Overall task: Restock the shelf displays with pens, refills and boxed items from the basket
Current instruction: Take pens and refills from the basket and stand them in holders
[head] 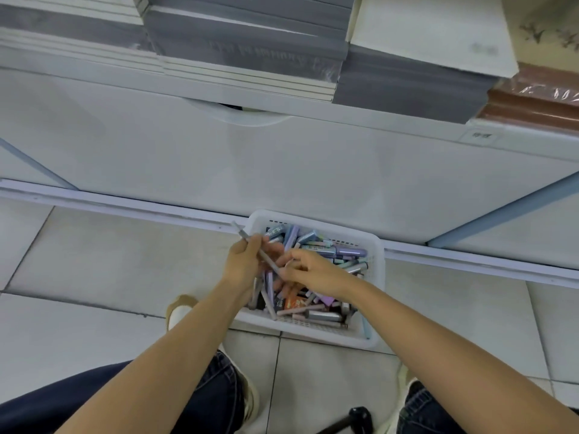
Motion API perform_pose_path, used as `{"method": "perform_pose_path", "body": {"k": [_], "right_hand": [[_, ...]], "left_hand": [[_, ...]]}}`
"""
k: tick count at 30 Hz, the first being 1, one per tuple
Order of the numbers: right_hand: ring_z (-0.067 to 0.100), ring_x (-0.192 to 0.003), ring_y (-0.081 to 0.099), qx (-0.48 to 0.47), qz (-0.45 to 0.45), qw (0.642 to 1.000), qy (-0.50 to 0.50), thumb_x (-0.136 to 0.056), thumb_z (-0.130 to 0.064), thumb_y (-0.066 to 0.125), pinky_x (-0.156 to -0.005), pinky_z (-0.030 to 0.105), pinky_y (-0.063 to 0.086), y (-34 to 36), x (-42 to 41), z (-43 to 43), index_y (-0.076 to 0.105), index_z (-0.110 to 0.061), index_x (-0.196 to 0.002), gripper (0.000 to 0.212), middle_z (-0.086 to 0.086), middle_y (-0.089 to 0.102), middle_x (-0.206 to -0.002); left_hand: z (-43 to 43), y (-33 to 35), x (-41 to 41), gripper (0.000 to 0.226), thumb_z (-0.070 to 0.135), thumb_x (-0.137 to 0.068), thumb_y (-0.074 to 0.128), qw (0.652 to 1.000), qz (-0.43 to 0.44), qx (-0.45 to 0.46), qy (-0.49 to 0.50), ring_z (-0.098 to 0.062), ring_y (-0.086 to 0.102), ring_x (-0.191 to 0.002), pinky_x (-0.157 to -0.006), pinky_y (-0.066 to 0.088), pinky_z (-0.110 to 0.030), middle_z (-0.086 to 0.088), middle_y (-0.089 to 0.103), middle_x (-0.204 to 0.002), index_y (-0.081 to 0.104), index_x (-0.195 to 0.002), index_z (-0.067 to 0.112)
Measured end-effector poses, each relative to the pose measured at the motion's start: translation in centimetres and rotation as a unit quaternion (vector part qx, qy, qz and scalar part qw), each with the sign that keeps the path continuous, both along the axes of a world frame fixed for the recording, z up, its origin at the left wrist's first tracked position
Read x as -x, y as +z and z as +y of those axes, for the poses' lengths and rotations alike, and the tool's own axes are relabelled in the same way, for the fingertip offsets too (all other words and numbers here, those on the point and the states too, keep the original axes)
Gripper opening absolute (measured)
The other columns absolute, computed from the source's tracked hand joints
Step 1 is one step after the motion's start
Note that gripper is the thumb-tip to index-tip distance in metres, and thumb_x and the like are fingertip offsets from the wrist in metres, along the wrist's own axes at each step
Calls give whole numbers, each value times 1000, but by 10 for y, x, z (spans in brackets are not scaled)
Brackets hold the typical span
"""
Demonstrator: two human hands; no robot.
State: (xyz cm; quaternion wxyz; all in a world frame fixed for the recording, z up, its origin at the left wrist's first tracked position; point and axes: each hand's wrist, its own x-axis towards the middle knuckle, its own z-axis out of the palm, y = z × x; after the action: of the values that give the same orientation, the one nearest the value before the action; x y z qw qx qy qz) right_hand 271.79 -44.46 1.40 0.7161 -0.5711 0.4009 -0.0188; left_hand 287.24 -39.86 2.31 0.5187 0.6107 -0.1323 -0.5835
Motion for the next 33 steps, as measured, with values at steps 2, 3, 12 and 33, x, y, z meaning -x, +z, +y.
{"method": "perform_pose_path", "body": {"k": [2, 3, 12, 33], "right_hand": [[15, -85, 70, 56, 36, 997, -24, -98, -29, 54, -74, 29, 58, -6, -11, 2, 54, -18, -116, 21, 3, 68, -103], [13, -87, 67, 91, 65, 993, -21, -98, -34, 54, -77, 30, 57, -10, -15, 3, 52, -19, -119, 26, -1, 64, -107], [23, -103, 56, 313, 203, 928, 19, -86, -52, 63, -81, 37, 50, -58, -69, 30, 47, -20, -122, 51, 6, 57, -116], [2, -101, 64, 150, 27, 986, -74, -94, -19, 61, -85, 22, 51, -52, -52, 9, 55, -11, -105, 14, -6, 67, -110]], "left_hand": [[-5, -1, -18, 26, 14, -104, 37, 996, -75, 2, 39, -21, 60, -52, -50, 52, -31, -3, 60, -57, 53, -84, 8], [-4, -5, -29, 26, 14, -103, 38, 990, -135, -5, 41, -20, 52, -48, -49, 46, -32, -1, 53, -53, 53, -82, 10], [33, -59, -54, 21, 23, -99, 46, 947, -287, -111, -91, -17, 45, -60, -60, 38, -31, -2, 51, -67, 59, -85, 13], [32, -49, -51, 33, 27, -95, 54, 952, -279, -71, -104, -18, 46, -65, -62, 40, -31, -8, 51, -72, 56, -88, -5]]}}
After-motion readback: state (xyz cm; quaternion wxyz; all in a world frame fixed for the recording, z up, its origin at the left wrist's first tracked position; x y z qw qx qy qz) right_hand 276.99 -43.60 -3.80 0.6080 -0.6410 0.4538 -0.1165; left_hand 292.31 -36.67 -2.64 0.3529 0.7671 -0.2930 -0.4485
